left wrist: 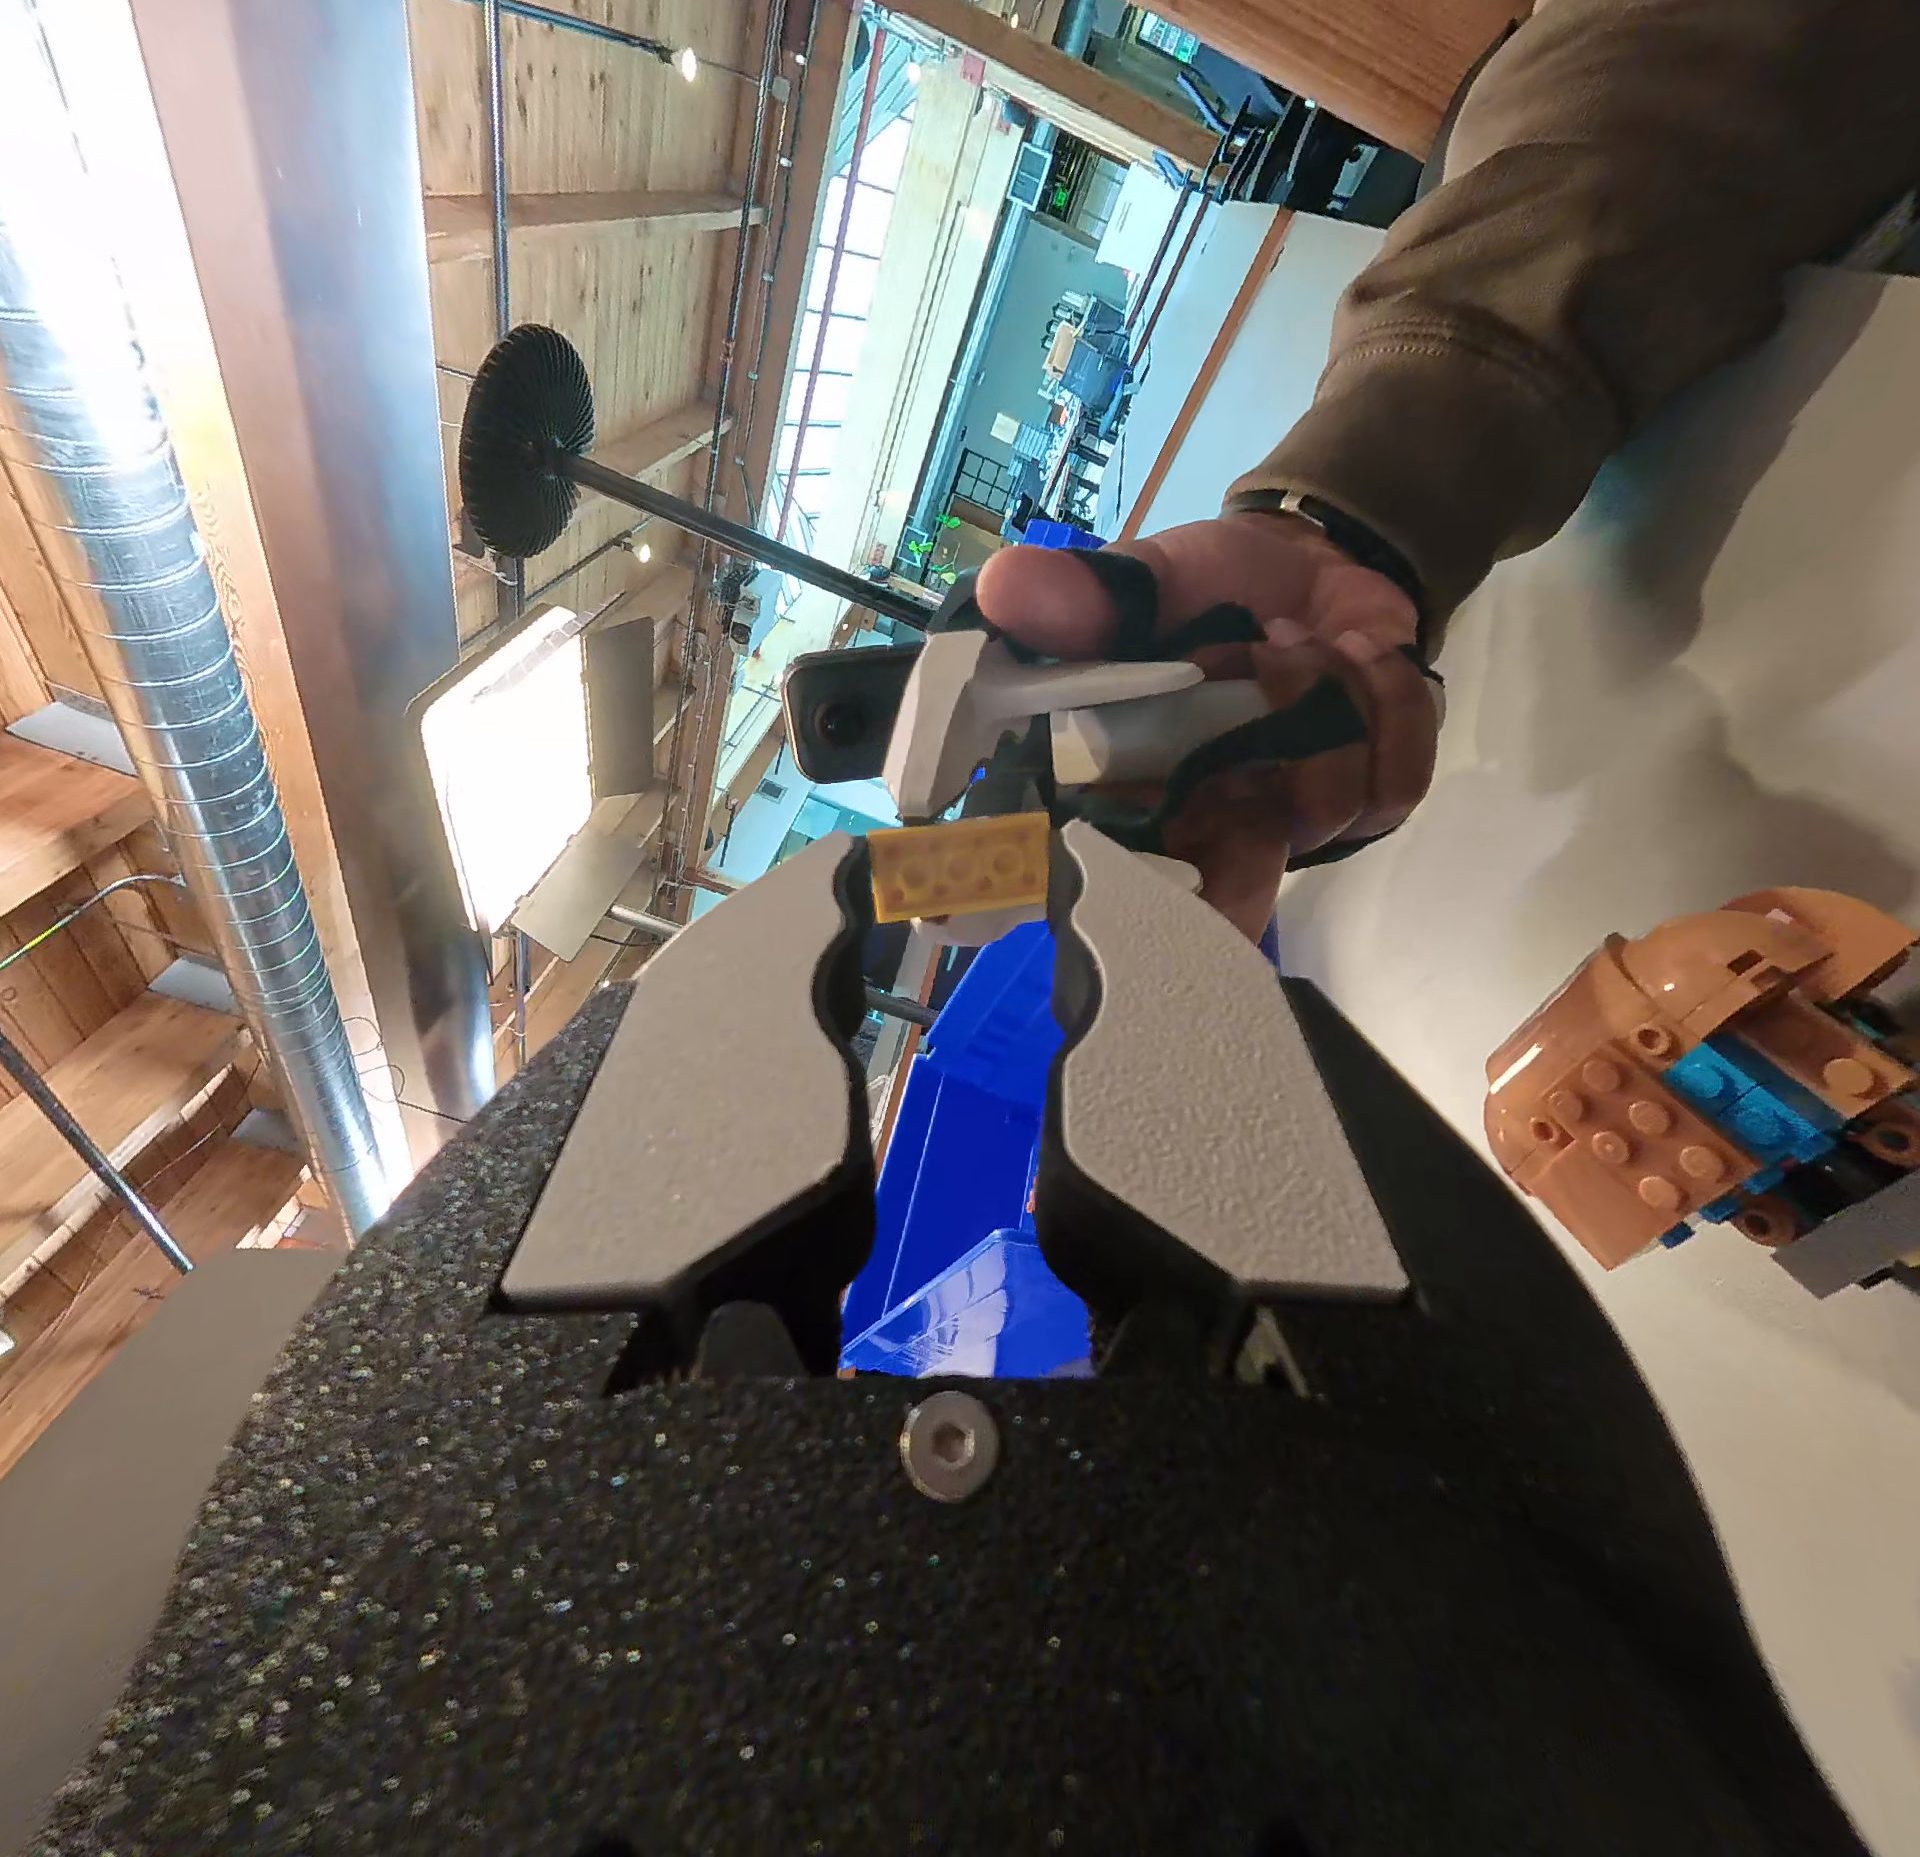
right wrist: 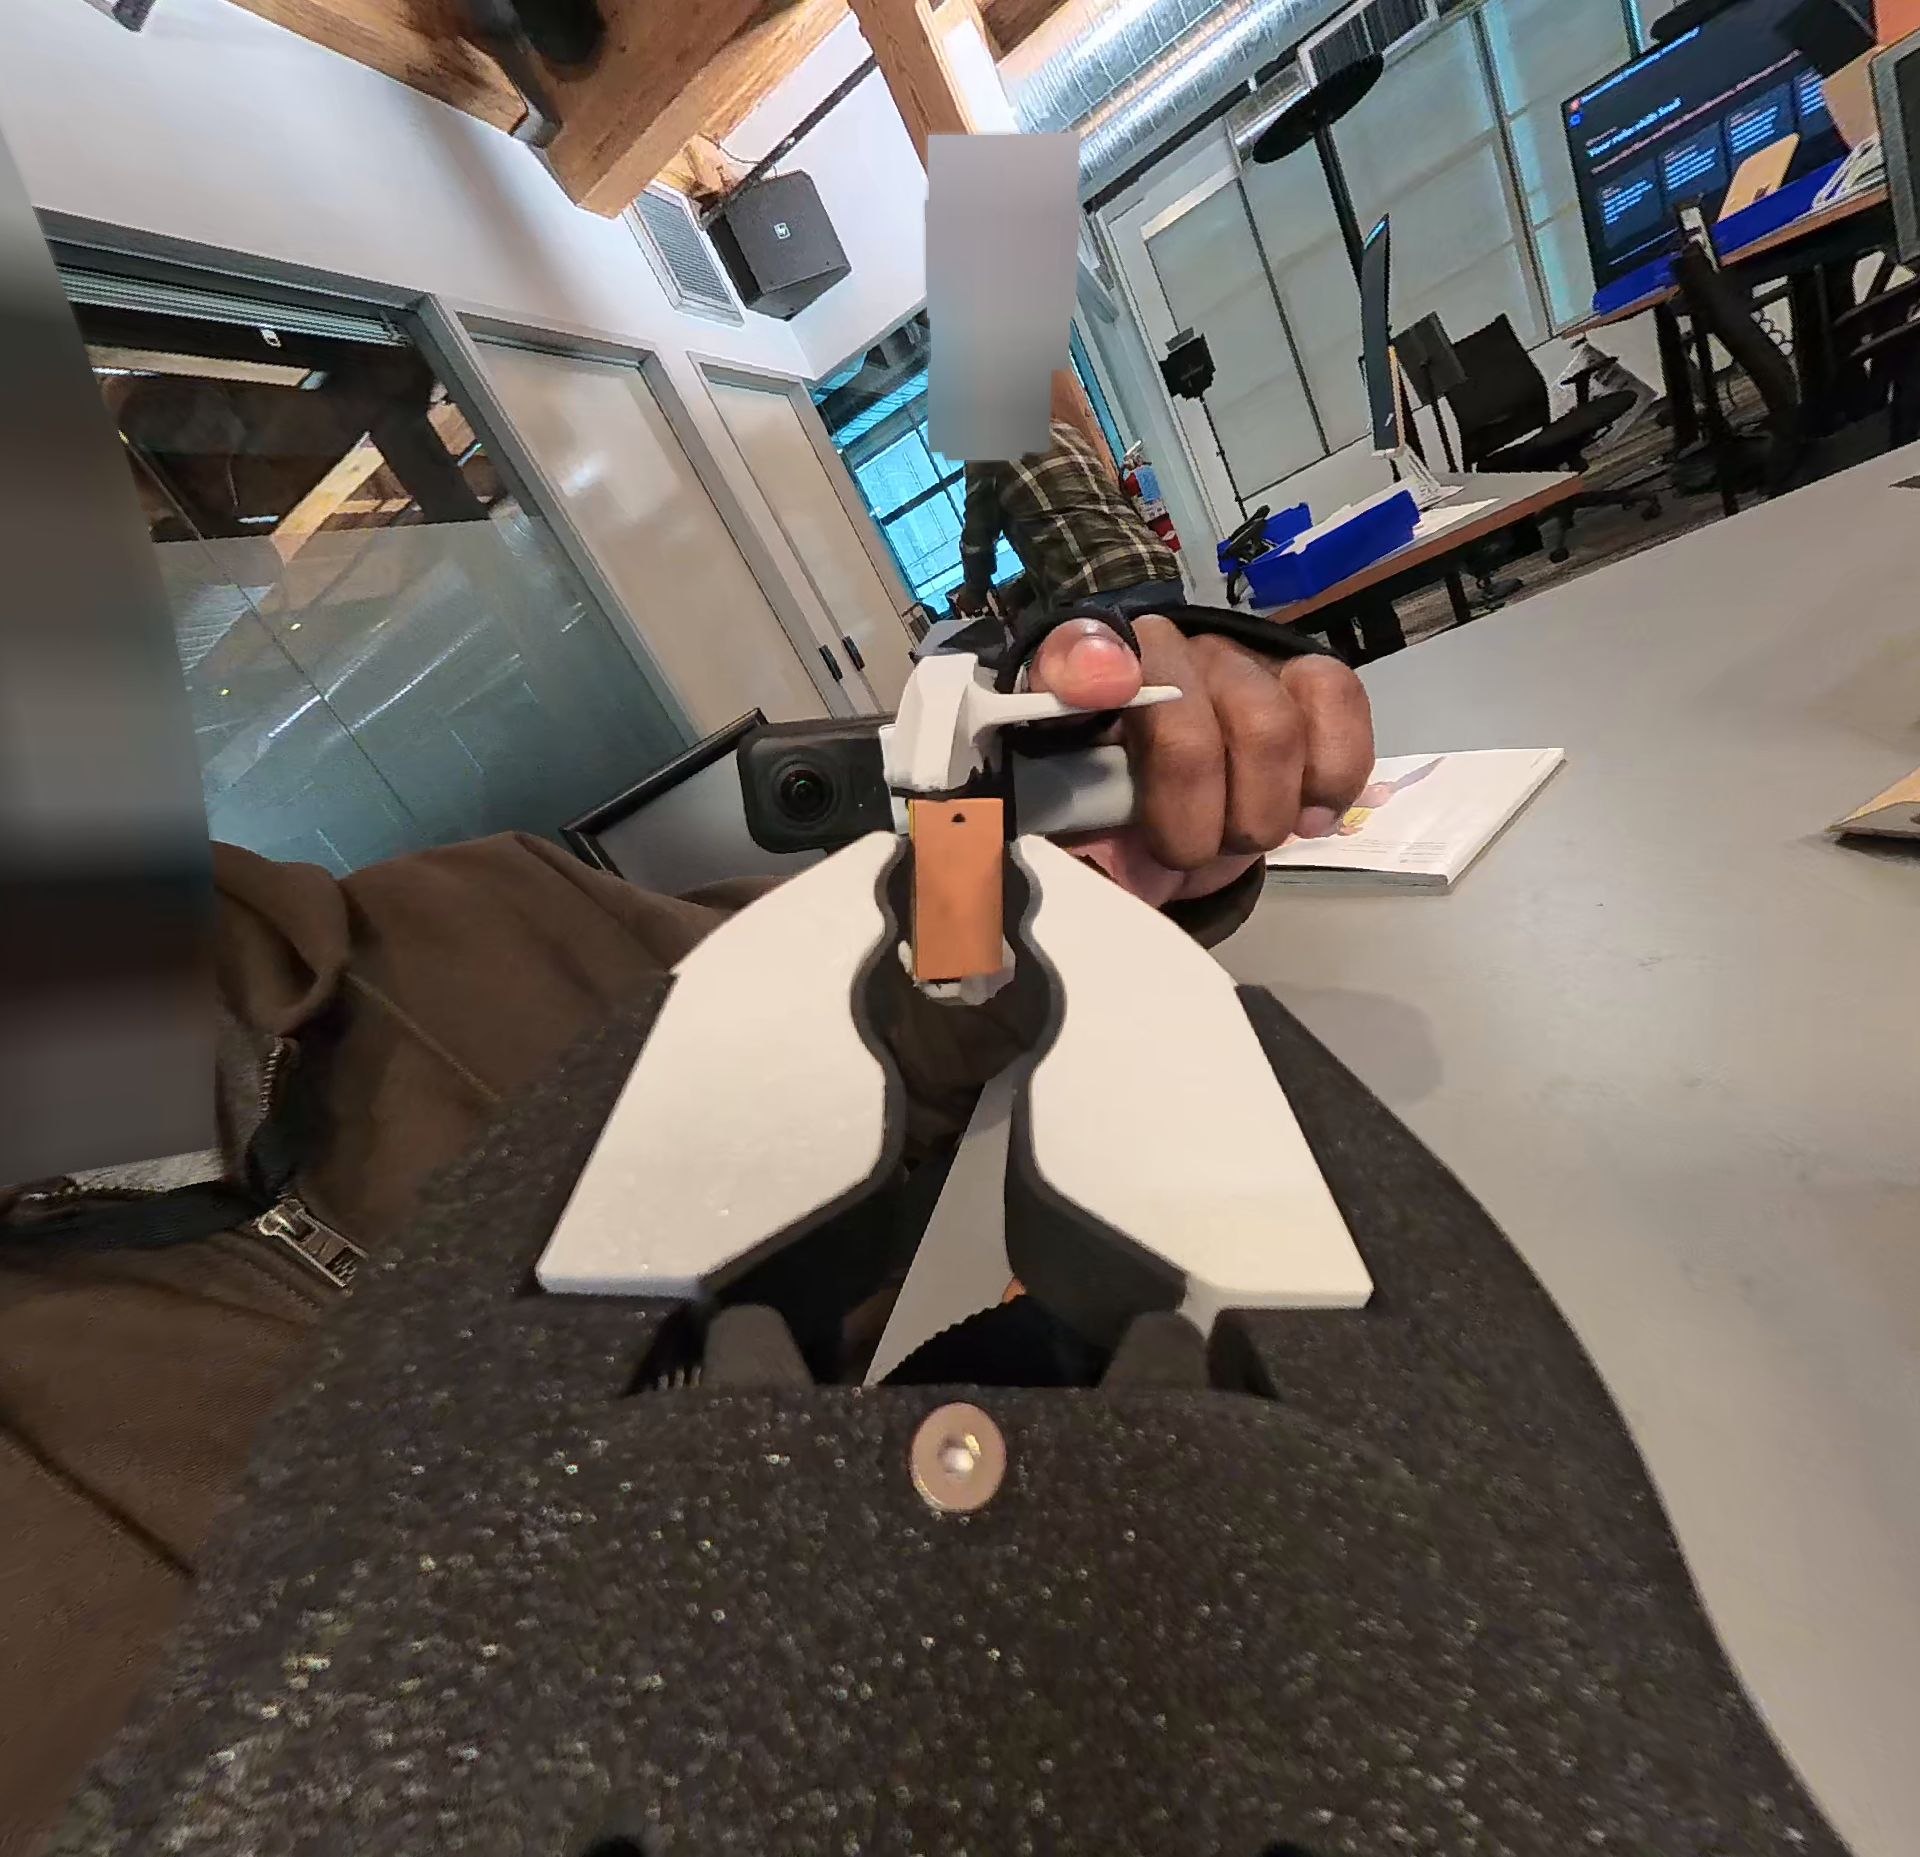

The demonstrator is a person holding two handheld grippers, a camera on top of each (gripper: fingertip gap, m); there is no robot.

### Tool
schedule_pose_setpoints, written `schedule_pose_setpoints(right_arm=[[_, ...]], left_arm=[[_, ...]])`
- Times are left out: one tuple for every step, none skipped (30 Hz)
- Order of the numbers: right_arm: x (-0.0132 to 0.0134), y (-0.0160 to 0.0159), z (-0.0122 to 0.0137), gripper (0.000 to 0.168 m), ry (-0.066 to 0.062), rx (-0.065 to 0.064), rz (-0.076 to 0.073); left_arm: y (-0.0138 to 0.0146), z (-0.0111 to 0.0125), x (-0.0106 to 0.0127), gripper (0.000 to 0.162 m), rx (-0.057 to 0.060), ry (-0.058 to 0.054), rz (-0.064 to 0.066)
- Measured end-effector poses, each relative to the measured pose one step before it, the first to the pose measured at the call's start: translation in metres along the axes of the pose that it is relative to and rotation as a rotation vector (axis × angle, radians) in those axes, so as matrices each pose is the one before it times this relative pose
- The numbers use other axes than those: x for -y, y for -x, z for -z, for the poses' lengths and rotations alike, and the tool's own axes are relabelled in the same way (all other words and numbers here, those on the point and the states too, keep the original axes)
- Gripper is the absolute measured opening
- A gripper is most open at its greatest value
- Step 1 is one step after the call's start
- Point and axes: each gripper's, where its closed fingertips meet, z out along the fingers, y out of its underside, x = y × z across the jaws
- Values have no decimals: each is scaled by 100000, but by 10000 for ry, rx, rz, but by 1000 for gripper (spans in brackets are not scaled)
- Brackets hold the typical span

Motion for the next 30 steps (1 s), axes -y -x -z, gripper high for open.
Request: schedule_pose_setpoints(right_arm=[[-43,0,-12,15,11,-3,-5],[-52,-8,-8,15,10,-16,11],[-61,-12,-13,16,17,-14,16],[-83,-4,-16,16,30,-11,16],[-115,-2,-41,16,49,-15,32],[-166,12,-73,16,72,-15,42],[-234,31,-109,17,102,6,38],[-277,57,-156,17,121,29,32],[-231,50,-153,18,89,23,43],[-94,36,-118,18,17,3,53],[34,13,-45,17,-34,-10,46],[104,-8,32,17,-51,-19,39],[142,-16,67,17,-58,-26,44],[165,-8,98,17,-70,-25,41],[185,25,108,16,-78,-4,12],[152,54,93,16,-70,22,-24],[87,43,48,16,-29,30,-38],[-2,38,19,16,13,22,-14],[-27,28,4,16,23,4,16],[-1,-1,11,16,25,-29,53],[2,-16,3,16,43,-58,97],[-12,13,-5,16,68,-60,119],[-7,44,-21,15,77,-61,121],[14,57,-14,15,69,-76,164],[51,65,-18,15,41,-114,259],[75,26,10,15,11,-158,326],[108,-60,47,15,-12,-206,349],[98,-113,85,15,-10,-238,401],[229,-100,155,15,-84,-238,445],[422,-21,222,15,-180,-187,449]], left_arm=[[-24,13,13,32,-24,-16,29],[-39,-1,-16,32,-13,0,10],[-51,-14,-19,32,-23,-1,24],[-47,-3,-1,32,-25,-20,53],[-60,-17,-5,32,-30,-22,63],[-73,-32,-11,32,-37,-18,53],[-89,-27,7,32,-44,-18,51],[-79,-26,38,32,-49,-21,46],[-81,-29,37,32,-50,-16,27],[-65,-15,54,32,-34,-16,24],[10,22,47,32,-5,-22,31],[80,43,17,32,26,-1,23],[104,50,-8,32,31,12,4],[66,53,9,32,16,9,6],[67,53,22,32,23,-5,7],[43,38,62,32,12,-30,17],[28,9,68,32,7,-30,22],[-9,-6,34,32,-3,-5,-10],[-29,-23,41,32,-5,-7,-23],[-6,-11,6,32,-5,0,9],[7,-4,-7,32,1,10,4],[-10,7,9,32,-11,-13,16],[4,6,45,32,-15,-43,71],[12,11,76,32,-9,-62,102],[43,-8,93,32,5,-78,134],[56,-12,80,32,7,-69,200],[59,-31,81,32,-29,-75,313],[119,8,150,31,-26,-137,462],[333,123,310,25,39,-250,602],[224,211,400,25,-107,-303,621]])
